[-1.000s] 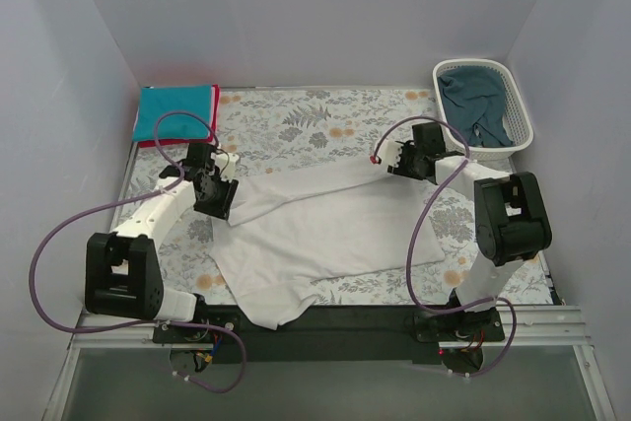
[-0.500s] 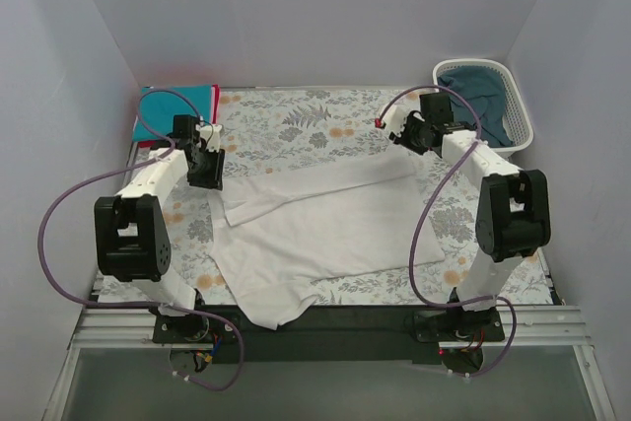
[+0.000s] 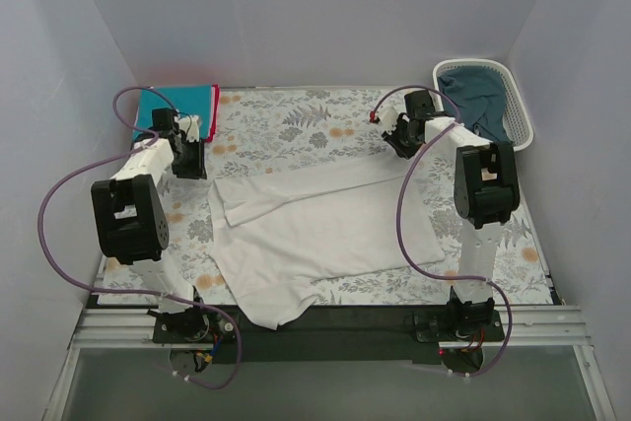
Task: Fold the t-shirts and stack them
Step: Fold the tshirt
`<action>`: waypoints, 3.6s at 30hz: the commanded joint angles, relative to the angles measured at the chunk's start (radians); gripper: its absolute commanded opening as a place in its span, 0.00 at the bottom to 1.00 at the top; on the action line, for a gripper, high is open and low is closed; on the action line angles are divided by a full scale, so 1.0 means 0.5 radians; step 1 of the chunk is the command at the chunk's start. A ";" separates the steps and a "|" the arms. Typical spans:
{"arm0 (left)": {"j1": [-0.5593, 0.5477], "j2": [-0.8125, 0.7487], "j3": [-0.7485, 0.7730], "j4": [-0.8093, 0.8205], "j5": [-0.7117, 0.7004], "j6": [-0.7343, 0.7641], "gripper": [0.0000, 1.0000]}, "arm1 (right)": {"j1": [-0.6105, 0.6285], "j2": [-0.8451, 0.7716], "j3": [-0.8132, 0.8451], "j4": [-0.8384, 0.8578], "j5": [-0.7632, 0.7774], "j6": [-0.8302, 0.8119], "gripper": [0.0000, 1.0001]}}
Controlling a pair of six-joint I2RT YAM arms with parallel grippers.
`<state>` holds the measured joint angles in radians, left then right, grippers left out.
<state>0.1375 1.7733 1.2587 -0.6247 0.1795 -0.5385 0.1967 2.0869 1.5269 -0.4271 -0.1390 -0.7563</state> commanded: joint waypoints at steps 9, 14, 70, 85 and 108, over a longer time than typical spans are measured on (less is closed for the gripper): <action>-0.011 0.095 -0.066 0.053 0.138 0.071 0.30 | -0.007 0.106 0.103 -0.131 0.073 0.110 0.24; -0.008 0.150 -0.118 0.080 0.086 0.083 0.29 | -0.004 0.137 0.100 -0.149 0.106 0.114 0.23; -0.030 -0.371 -0.419 -0.325 0.589 -0.273 0.38 | 0.677 0.412 1.060 -0.220 -1.164 1.368 0.39; -0.033 -0.144 -0.400 -0.294 0.632 -0.294 0.36 | 0.944 0.637 1.128 0.007 -1.216 1.583 0.45; -0.085 -0.074 -0.351 -0.220 0.558 -0.325 0.29 | 1.049 0.793 1.186 0.069 -1.142 1.617 0.53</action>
<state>0.0975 1.7473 1.0557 -0.7555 0.4713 -0.6903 0.7101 2.4630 2.0724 -0.4191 -0.7094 0.0467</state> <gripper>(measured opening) 0.289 0.526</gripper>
